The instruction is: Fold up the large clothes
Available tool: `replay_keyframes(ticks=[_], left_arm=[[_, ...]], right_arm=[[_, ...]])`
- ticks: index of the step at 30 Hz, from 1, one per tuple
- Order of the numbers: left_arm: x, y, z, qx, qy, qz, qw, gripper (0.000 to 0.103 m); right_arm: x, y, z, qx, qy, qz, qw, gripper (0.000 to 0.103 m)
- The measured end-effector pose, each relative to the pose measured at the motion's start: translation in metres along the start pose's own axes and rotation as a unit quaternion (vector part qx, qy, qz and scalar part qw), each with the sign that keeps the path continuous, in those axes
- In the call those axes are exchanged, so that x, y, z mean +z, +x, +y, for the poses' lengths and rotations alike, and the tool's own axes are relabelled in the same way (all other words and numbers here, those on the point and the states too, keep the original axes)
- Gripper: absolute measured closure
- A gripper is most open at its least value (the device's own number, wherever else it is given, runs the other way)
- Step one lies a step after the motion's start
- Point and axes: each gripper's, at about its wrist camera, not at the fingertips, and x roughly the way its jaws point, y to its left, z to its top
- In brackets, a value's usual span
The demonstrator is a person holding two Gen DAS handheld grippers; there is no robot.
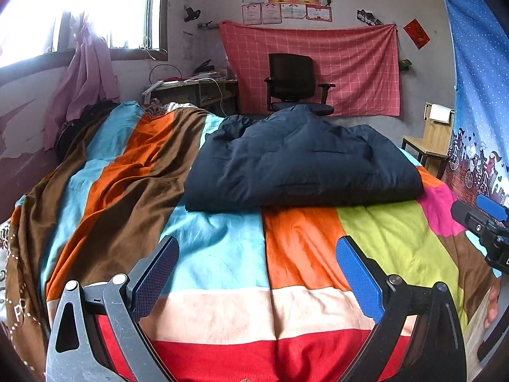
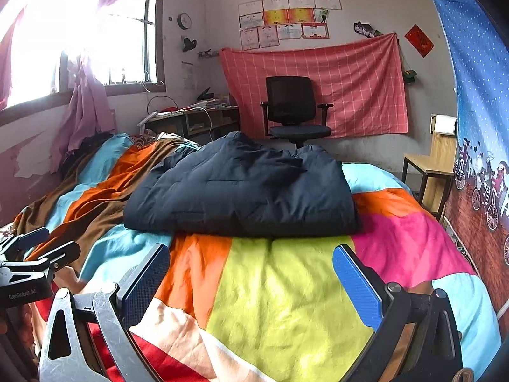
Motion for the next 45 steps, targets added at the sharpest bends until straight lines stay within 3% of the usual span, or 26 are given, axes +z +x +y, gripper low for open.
replay_keyframes(ticks=[45], left_arm=[[0.0001, -0.0018, 0.0011, 0.002, 0.000, -0.003, 1.0000, 0.006]], right_arm=[[-0.0046, 0.0033, 0.0034, 0.002, -0.008, 0.008, 1.000, 0.000]])
